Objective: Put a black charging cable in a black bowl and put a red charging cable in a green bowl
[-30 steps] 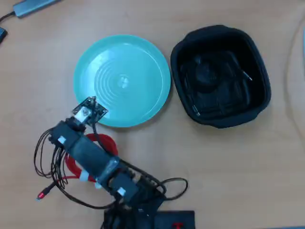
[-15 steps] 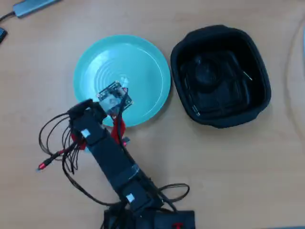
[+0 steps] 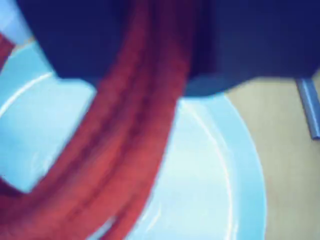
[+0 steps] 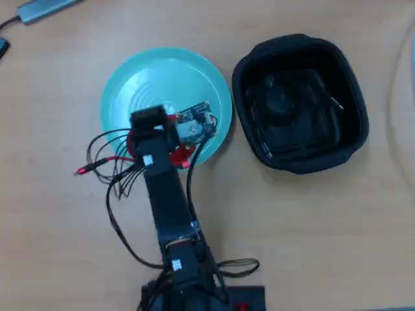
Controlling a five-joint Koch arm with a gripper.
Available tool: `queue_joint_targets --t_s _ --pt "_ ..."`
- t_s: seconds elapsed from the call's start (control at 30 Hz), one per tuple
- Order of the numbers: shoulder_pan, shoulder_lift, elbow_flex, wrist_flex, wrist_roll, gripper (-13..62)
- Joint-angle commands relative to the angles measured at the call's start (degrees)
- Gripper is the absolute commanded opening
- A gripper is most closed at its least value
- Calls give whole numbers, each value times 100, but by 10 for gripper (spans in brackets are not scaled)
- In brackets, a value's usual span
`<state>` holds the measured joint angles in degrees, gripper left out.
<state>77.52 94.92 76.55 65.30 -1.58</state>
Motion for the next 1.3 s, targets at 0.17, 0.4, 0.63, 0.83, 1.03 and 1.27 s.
queue_joint_targets --t_s 0.17,0.4,0.63,0.83,1.03,1.27 --pt "721 343 299 -1863 35 -67" --pt "747 299 914 -2795 149 -67" --pt "729 246 1239 -2953 202 -68" --pt "606 18 1292 -2979 193 -62" --pt "404 -721 940 -3023 185 -61" --pt "167 -1459 176 -3234 132 -60"
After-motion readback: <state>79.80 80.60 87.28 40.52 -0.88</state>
